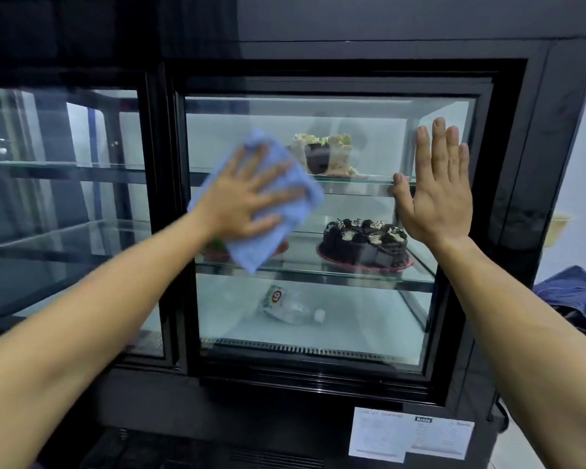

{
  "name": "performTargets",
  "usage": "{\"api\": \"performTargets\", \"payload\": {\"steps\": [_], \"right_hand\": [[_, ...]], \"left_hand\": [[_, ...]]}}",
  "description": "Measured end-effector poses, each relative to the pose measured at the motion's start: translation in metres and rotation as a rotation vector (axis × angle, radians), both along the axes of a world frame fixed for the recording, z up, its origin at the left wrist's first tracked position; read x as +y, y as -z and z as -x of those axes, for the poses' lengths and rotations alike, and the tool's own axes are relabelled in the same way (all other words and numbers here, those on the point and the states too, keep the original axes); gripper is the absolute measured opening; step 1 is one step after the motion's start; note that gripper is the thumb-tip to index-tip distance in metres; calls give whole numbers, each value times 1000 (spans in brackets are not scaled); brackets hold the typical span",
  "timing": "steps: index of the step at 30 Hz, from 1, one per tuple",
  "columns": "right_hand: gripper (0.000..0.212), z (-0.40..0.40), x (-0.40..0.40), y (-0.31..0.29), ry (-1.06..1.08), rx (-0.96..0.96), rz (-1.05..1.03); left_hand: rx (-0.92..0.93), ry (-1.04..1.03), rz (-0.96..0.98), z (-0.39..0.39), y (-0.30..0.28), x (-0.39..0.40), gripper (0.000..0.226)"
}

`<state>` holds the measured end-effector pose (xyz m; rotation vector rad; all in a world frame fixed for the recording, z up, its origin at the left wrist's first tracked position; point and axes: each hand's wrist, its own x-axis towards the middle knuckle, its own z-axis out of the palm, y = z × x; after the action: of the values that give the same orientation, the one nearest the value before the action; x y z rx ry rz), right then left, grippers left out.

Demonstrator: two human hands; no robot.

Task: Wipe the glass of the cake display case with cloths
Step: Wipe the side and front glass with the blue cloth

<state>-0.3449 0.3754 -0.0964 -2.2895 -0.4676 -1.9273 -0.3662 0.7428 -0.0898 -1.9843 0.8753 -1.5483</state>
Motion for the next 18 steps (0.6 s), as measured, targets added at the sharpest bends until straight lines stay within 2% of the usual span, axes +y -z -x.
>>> {"api": "performTargets", "payload": {"steps": [2,3,4,5,7,9,11,14,16,18], "right_hand": [[70,-1,1,0,1,-12,3],[70,-2,1,0,3,-16,2],[70,-3,1,0,5,-19,0],[69,-4,0,1,4,-26,-2],[69,-3,1,1,-1,-33,-1],[69,-1,0,0,1,-21,3],[69,-1,-1,-1,9,-12,8],[70,-2,0,0,11,-9,12],[69,-2,-1,0,6,-16,12],[69,-1,-1,1,4,-20,6]], "left_hand": [[-70,-82,347,5,-36,-28,56],[-78,-69,429,3,-34,-46,55],[-73,-29,421,1,-17,-63,54],[-49,26,321,-3,15,-80,53],[46,122,-27,-3,106,-101,51],[132,88,-355,1,188,-100,55],[188,54,-531,0,220,-90,59],[224,154,-651,-9,170,-80,58],[182,194,-471,-10,91,-75,56],[63,127,-149,-8,3,-72,55]]}}
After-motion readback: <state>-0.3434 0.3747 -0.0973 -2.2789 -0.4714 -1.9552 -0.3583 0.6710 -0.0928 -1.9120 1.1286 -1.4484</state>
